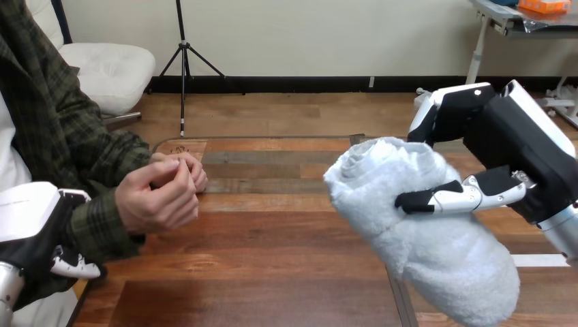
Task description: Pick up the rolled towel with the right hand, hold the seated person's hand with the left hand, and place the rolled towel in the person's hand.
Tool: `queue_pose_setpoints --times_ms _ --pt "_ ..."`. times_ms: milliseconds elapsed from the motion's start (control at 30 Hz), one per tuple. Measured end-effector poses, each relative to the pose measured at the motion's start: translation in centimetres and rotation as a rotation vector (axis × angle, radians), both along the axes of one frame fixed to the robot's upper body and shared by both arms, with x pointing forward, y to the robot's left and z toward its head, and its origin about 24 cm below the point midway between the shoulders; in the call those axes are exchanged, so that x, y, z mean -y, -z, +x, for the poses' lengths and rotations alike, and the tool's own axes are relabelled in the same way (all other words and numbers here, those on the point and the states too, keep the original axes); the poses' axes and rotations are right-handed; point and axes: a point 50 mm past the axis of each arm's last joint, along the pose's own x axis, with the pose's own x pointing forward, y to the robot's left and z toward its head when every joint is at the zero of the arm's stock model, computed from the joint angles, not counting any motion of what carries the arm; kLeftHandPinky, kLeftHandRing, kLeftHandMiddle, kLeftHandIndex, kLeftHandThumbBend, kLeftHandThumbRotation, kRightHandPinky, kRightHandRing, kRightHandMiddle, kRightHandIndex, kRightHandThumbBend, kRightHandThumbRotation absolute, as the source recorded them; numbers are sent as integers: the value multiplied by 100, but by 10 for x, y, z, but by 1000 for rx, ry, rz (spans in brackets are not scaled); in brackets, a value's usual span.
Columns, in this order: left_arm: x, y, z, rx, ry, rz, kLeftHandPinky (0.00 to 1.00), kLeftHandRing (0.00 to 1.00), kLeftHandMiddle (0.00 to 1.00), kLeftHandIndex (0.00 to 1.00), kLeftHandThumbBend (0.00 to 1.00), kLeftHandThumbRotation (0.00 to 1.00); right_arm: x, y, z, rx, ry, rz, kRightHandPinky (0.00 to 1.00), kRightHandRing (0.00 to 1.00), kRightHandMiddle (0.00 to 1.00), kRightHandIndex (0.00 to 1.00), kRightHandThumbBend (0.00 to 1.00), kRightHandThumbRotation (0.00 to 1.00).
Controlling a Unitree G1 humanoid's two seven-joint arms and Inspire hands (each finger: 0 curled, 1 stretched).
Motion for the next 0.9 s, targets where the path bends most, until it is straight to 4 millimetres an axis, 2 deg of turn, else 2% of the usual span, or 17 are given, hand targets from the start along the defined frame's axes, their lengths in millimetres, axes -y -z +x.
queue_pose_setpoints --times_ms 900 --pt "24 -9 2 76 32 -85 44 48 53 54 88 0 -21 12 15 -73 -73 -3 19 25 34 41 82 0"
